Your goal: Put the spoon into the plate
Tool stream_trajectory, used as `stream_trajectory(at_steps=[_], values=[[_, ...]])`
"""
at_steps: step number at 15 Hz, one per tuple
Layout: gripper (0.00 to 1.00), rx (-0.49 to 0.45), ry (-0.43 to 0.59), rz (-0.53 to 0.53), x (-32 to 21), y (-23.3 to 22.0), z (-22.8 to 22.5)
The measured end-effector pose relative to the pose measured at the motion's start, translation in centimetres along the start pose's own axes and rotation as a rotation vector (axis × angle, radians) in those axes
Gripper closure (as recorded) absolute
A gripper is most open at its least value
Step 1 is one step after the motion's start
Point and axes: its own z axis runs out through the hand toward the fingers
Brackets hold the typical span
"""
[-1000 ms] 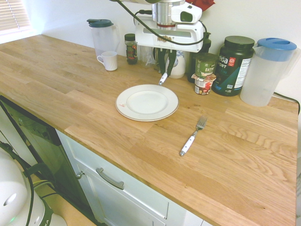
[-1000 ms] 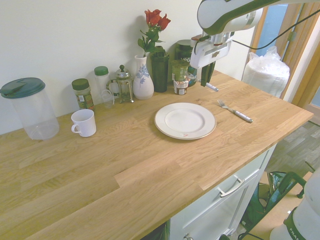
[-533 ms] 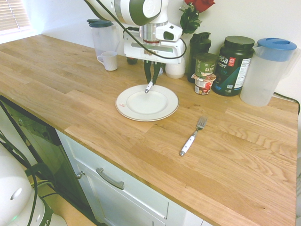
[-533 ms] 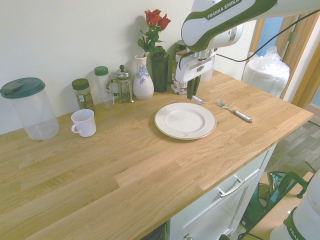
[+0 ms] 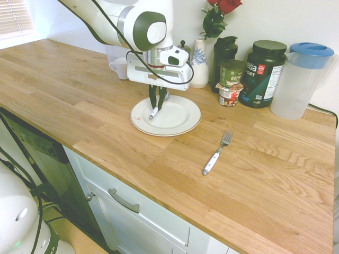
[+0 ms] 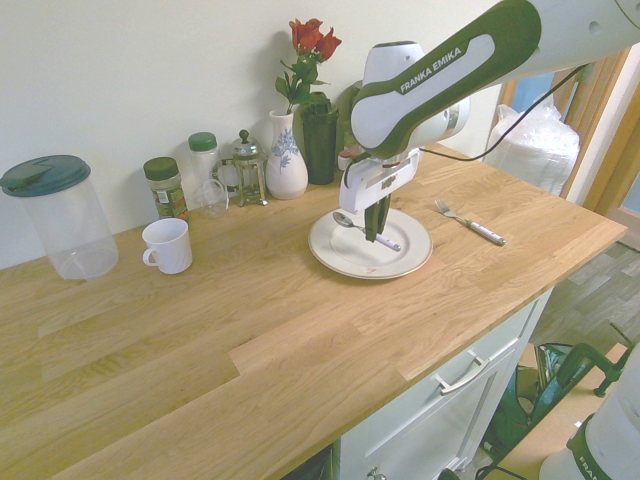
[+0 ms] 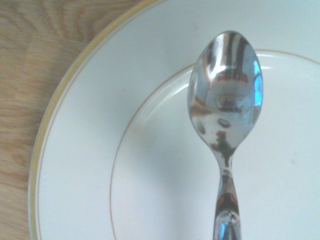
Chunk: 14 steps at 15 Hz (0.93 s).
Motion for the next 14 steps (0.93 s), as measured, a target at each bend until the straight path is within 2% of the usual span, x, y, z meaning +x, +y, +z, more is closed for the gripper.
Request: stream_trajectory(at_steps=[4,8,9,14], values=[[1.0,-0.011,-0.017,0.0,-0.7,-1.5,2.2],[1.0,-0.009,-0.014,0.004,-0.6,-1.9,2.4],[0.0,-0.009,-0.014,0.005,-0.6,-1.9,2.4],[0.0,-0.008,-0.012,0.011,-0.4,-1.7,2.3]])
